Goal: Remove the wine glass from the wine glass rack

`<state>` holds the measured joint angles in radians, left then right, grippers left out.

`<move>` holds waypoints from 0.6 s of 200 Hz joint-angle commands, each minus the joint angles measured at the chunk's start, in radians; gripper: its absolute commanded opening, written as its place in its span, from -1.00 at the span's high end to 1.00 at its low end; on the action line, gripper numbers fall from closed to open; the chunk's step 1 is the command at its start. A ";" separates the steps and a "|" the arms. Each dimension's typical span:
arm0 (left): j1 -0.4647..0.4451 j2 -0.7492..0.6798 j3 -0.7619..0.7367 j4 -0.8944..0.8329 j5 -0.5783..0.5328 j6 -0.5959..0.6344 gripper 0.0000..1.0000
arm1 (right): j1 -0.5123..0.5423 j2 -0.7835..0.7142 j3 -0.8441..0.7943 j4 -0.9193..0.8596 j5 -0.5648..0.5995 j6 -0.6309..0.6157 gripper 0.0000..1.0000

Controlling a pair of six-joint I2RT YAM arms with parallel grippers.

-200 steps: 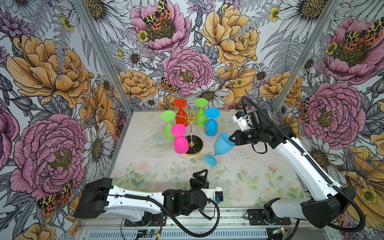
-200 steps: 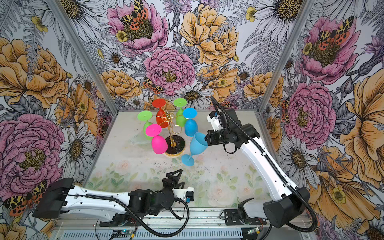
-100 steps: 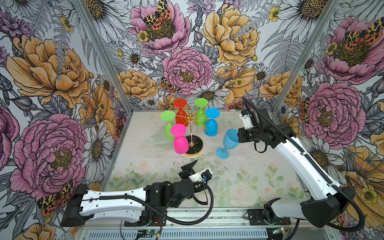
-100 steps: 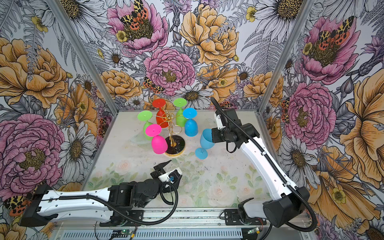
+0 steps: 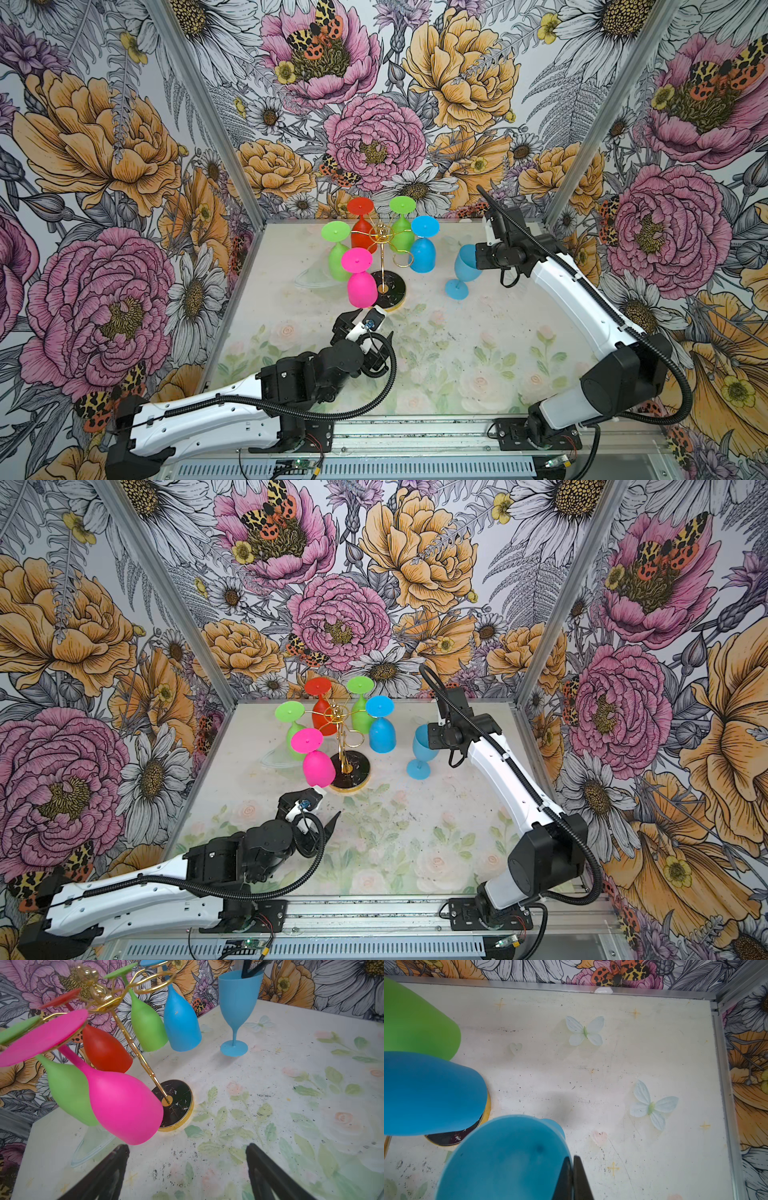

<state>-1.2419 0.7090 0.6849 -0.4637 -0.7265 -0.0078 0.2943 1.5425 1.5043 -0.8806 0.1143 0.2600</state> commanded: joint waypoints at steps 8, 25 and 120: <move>0.067 -0.055 0.046 -0.063 0.060 -0.081 -0.81 | -0.017 0.061 0.071 0.073 0.046 -0.011 1.00; 0.108 -0.065 0.062 -0.095 0.063 -0.107 -0.81 | -0.024 0.110 0.108 0.081 0.045 -0.012 1.00; 0.210 -0.152 0.094 -0.227 -0.007 -0.182 -0.85 | -0.037 0.369 0.356 0.106 0.019 -0.002 1.00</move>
<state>-1.0527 0.5804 0.7403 -0.6407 -0.7033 -0.1638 0.2665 1.8702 1.7912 -0.8143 0.1379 0.2600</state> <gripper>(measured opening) 0.924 0.048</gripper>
